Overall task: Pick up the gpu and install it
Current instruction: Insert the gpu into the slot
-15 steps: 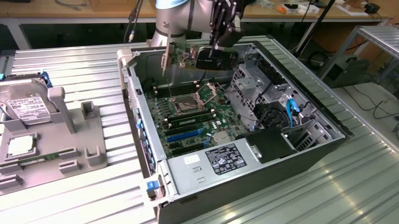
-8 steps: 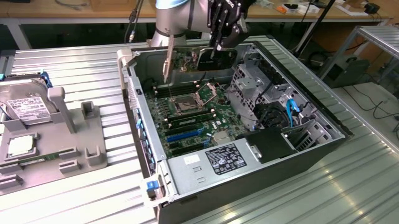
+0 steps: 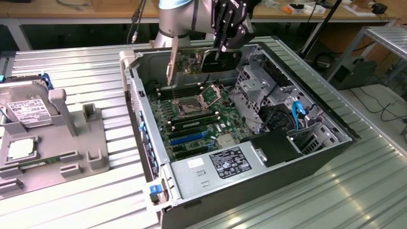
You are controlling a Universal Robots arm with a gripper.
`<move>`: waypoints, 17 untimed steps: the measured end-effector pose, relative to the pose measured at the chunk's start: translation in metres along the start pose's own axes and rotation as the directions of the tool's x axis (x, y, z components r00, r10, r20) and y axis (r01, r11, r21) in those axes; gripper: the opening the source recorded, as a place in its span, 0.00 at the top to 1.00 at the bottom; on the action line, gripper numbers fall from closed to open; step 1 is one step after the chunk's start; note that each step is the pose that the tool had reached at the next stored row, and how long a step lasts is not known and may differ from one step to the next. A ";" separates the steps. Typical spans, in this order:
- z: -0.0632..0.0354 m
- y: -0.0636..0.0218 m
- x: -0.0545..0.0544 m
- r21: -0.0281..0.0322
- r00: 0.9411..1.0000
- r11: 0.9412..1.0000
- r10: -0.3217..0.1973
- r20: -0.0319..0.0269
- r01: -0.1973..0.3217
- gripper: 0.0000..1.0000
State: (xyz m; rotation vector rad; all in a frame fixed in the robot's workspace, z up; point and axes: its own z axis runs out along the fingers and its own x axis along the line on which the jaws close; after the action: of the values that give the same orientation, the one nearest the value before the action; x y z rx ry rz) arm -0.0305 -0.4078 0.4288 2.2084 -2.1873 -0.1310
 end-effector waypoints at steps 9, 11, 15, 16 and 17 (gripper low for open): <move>0.0062 -0.0004 0.001 0.015 1.000 1.000 0.000 -0.005 0.000 0.73; 0.0086 -0.0006 0.002 0.016 1.000 1.000 0.000 -0.005 0.000 0.73; 0.0175 -0.0012 0.003 0.019 1.000 1.000 0.000 -0.005 0.000 0.73; 0.0198 -0.0011 0.003 0.020 1.000 1.000 0.000 -0.005 0.001 0.73; 0.0227 -0.0007 0.004 0.021 1.000 1.000 0.000 -0.005 0.000 0.73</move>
State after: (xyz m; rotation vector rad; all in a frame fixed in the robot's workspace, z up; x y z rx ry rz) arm -0.0316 -0.4105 0.4060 2.2172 -2.1956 -0.1033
